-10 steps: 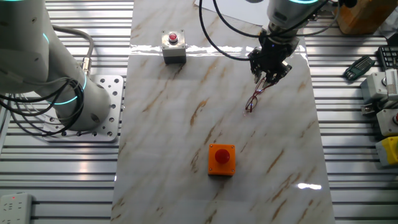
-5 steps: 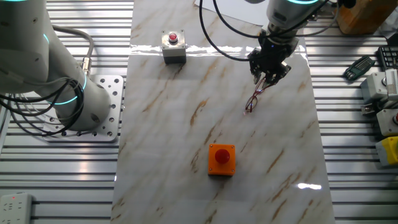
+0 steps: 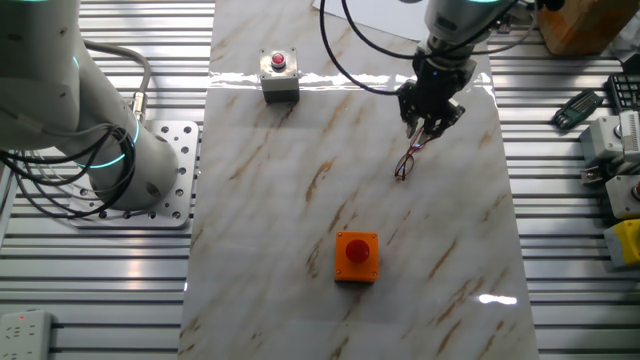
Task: Unfold the leg of the glasses (with one hand)
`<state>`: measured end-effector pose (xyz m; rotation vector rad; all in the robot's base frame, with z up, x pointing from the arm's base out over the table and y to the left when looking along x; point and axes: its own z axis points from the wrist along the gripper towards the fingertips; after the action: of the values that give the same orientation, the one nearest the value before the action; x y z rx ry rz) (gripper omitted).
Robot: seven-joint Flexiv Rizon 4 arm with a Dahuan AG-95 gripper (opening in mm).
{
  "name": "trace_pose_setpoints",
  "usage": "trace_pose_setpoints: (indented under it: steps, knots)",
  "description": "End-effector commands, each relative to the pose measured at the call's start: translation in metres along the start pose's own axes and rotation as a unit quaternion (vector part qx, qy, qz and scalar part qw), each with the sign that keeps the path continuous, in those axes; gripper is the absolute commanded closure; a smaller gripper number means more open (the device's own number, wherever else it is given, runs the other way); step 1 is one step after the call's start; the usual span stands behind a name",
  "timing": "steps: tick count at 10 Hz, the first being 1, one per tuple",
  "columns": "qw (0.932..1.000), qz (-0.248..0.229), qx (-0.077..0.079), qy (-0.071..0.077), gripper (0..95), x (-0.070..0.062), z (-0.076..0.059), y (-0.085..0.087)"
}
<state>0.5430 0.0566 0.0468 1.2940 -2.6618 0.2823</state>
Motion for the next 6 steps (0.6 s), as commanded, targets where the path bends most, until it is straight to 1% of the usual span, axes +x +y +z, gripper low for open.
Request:
trace_pose_setpoints:
  steps: [1, 6]
  knots:
    - [1.0000, -0.002, 0.000, -0.003, 95.0, 0.0018, 0.0004, -0.0007]
    - [1.0000, -0.005, 0.002, -0.003, 95.0, 0.0040, 0.0026, -0.0010]
